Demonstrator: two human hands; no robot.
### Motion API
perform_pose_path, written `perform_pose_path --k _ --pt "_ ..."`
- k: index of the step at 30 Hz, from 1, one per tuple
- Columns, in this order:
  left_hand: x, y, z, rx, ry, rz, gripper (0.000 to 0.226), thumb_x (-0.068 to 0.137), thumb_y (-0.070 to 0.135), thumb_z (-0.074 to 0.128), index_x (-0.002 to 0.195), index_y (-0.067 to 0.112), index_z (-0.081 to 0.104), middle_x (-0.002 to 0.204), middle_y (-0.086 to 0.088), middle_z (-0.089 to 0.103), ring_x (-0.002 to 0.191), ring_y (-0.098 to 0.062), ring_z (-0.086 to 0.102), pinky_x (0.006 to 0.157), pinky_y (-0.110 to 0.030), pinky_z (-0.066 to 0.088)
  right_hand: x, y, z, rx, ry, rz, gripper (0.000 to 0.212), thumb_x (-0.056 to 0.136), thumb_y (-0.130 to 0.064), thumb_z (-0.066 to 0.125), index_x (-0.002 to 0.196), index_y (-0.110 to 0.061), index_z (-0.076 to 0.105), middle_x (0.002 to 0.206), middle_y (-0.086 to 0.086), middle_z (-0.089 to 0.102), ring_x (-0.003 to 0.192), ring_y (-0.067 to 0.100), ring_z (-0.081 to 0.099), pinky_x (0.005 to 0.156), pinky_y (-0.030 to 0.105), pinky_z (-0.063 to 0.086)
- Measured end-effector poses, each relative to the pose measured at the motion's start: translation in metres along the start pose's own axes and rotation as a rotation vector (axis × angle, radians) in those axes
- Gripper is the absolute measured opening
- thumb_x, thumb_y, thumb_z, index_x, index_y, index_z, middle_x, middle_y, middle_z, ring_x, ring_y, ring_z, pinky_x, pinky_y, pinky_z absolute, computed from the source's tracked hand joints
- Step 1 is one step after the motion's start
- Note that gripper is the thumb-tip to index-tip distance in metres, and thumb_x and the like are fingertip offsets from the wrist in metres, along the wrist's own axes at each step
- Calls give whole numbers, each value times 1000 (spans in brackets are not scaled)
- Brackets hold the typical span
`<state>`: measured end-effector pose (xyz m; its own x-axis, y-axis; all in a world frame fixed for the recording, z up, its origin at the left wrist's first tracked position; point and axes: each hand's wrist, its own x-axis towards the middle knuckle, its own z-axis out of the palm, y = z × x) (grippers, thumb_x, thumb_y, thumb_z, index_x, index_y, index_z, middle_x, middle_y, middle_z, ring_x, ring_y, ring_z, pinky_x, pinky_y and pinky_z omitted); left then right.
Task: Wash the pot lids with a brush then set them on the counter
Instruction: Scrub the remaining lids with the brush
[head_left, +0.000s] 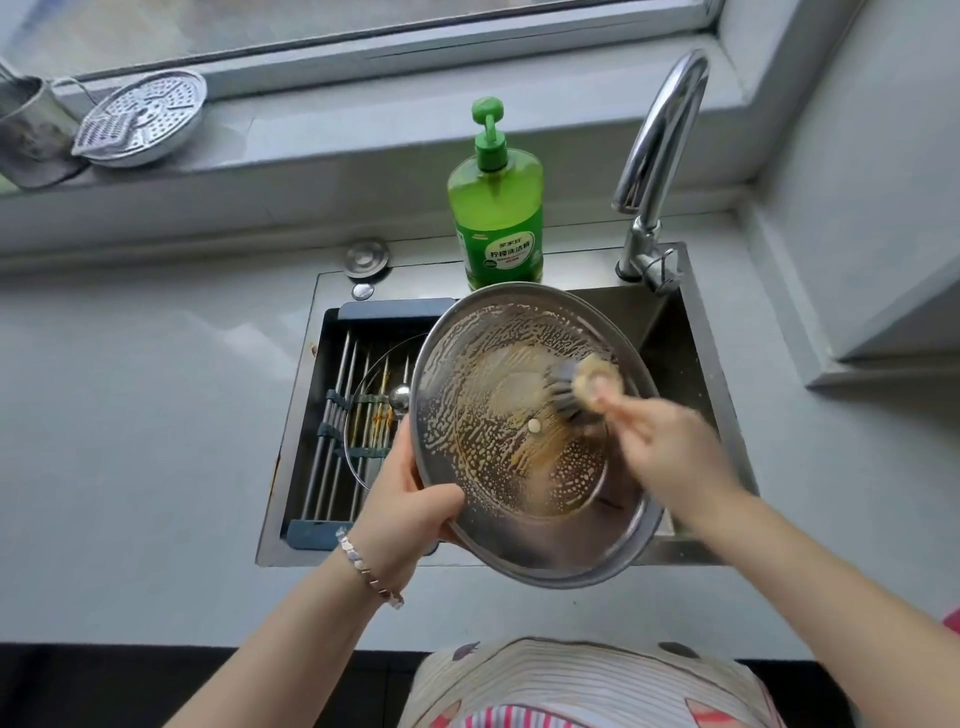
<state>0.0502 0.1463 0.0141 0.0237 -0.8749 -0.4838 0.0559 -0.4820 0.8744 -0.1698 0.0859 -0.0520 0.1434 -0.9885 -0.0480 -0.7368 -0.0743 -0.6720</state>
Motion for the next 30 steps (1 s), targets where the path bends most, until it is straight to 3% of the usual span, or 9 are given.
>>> perform_pose_path --k 2,6,10,14,17,22,25,27,30 --pt "-3 0 1 22 -7 20 62 51 -2 50 110 19 47 87 -8 58 61 -7 65 46 -20 49 8 10 -5 -44 47 116 33 94 -20 52 124 -31 59 96 14 69 82 34 59 66 39 48" --pt "-2 1 3 -1 35 45 58 50 -3 49 102 24 48 82 -6 58 55 -3 63 43 -18 47 -27 -19 18 9 -112 -149 35 93 -19 54 125 -31 59 76 6 58 69 25 52 60 37 41" --pt "-3 0 -5 47 22 80 60 53 -4 48 104 27 49 81 -4 59 59 -4 63 47 -21 50 -2 18 2 -118 -74 75 33 95 -28 48 127 -38 55 94 8 66 81 27 57 62 34 42" --pt "-1 0 -4 86 -20 76 63 54 -3 50 104 34 47 80 1 61 62 -3 64 50 -21 50 -9 3 12 -68 -160 -118 36 94 -24 51 127 -37 55 90 10 64 80 28 57 65 36 42" --pt "0 7 -6 70 -32 67 60 53 -3 48 102 32 49 77 -2 58 54 -3 62 43 -19 46 12 18 -2 -97 -43 -14 36 95 -24 50 127 -38 54 86 11 63 77 30 56 62 37 42" --pt "8 19 -18 113 -6 167 59 53 -5 49 101 29 50 82 -3 58 62 -1 61 50 -17 48 -40 19 21 -115 -316 -231 37 89 -25 51 122 -40 59 74 2 56 69 26 56 57 30 35" --pt "5 19 -15 124 -50 107 55 61 -11 51 98 29 49 74 -3 54 50 1 57 43 -14 43 -9 32 7 -142 -190 -97 34 91 -19 55 119 -36 62 81 8 61 76 30 58 61 33 39" --pt "6 19 -12 90 -36 51 54 55 -6 49 98 27 49 71 -4 53 46 -2 56 37 -17 42 7 35 -3 -135 -61 -23 35 92 -17 55 122 -34 60 75 7 56 70 29 53 58 33 36" --pt "12 16 -13 43 31 33 58 52 -1 49 100 31 49 89 -9 60 68 -18 64 42 -28 51 -16 21 15 -113 -104 -199 42 87 -13 59 121 -36 60 66 -2 49 58 22 50 51 31 37"
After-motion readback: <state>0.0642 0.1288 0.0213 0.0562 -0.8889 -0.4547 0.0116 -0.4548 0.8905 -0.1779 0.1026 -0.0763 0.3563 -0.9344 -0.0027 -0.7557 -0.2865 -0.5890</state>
